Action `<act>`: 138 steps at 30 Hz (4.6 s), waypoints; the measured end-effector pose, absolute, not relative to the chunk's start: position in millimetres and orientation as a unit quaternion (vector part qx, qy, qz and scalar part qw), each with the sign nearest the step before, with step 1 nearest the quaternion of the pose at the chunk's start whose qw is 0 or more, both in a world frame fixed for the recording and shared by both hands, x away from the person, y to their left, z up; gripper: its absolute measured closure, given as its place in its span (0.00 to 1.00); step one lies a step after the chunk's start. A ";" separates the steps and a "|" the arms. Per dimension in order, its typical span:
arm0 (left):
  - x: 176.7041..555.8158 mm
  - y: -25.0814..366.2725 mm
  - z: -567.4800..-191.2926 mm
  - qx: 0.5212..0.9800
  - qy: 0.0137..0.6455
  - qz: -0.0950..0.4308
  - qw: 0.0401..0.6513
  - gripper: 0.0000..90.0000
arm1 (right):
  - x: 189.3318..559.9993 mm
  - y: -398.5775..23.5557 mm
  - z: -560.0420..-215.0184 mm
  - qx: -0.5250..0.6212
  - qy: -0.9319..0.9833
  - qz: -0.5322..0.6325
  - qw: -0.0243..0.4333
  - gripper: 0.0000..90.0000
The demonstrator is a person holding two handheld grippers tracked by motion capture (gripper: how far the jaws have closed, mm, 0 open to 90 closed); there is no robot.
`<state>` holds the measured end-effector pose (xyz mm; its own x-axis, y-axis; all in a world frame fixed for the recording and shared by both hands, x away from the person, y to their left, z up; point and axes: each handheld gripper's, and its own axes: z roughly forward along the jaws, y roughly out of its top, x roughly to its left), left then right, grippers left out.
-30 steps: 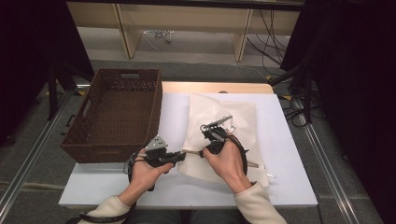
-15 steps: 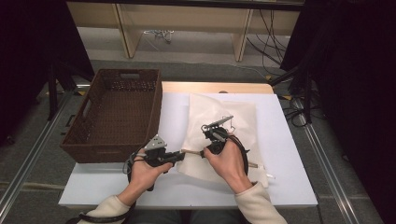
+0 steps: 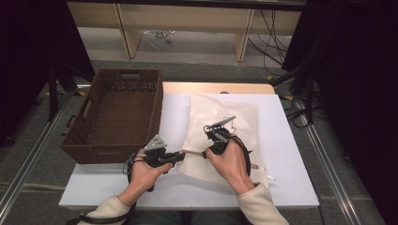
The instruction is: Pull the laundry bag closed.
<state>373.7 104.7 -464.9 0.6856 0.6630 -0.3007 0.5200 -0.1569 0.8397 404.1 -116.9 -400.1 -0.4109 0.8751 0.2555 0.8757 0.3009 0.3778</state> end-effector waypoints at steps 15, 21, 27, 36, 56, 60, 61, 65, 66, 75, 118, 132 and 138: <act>374.6 106.6 -465.2 0.758 0.390 0.071 0.518 0.95 | 402.8 -120.8 -400.5 -0.544 -0.805 -0.235 -0.006 0.97; 375.0 106.9 -464.8 0.759 0.390 0.073 0.517 0.95 | 402.5 -122.1 -399.3 -0.552 -0.800 -0.235 -0.005 0.97; 374.8 106.5 -464.5 0.757 0.390 0.073 0.519 0.95 | 402.5 -122.4 -398.4 -0.543 -0.805 -0.239 -0.008 0.97; 375.4 108.8 -464.0 0.758 0.392 0.075 0.517 0.95 | 402.9 -126.8 -397.5 -0.549 -0.801 -0.236 -0.014 0.97; 374.6 108.9 -463.9 0.754 0.399 0.070 0.516 0.95 | 401.4 -127.2 -396.5 -0.572 -0.790 -0.220 0.005 0.97; 374.8 109.8 -463.2 0.756 0.397 0.074 0.515 0.95 | 402.1 -129.4 -396.6 -0.568 -0.793 -0.219 -0.001 0.97; 374.8 110.0 -463.2 0.756 0.396 0.073 0.515 0.95 | 401.6 -128.8 -396.0 -0.573 -0.790 -0.218 0.001 0.97; 374.8 110.2 -463.5 0.756 0.395 0.072 0.516 0.95 | 401.8 -129.1 -396.2 -0.571 -0.791 -0.218 0.001 0.97; 374.9 110.4 -463.7 0.756 0.395 0.073 0.517 0.95 | 402.6 -129.9 -396.9 -0.564 -0.796 -0.221 -0.001 0.97; 374.5 110.8 -462.9 0.758 0.395 0.076 0.514 0.95 | 401.3 -130.9 -395.8 -0.576 -0.789 -0.215 0.005 0.97; 373.6 110.8 -463.6 0.753 0.399 0.077 0.517 0.95 | 400.6 -138.6 -392.9 -0.589 -0.783 -0.201 -0.003 0.97; 372.8 111.2 -463.7 0.755 0.400 0.075 0.514 0.95 | 403.4 -145.5 -395.3 -0.569 -0.794 -0.214 -0.020 0.97; 372.4 111.6 -463.6 0.756 0.399 0.075 0.513 0.95 | 403.3 -145.6 -395.1 -0.568 -0.794 -0.214 -0.019 0.97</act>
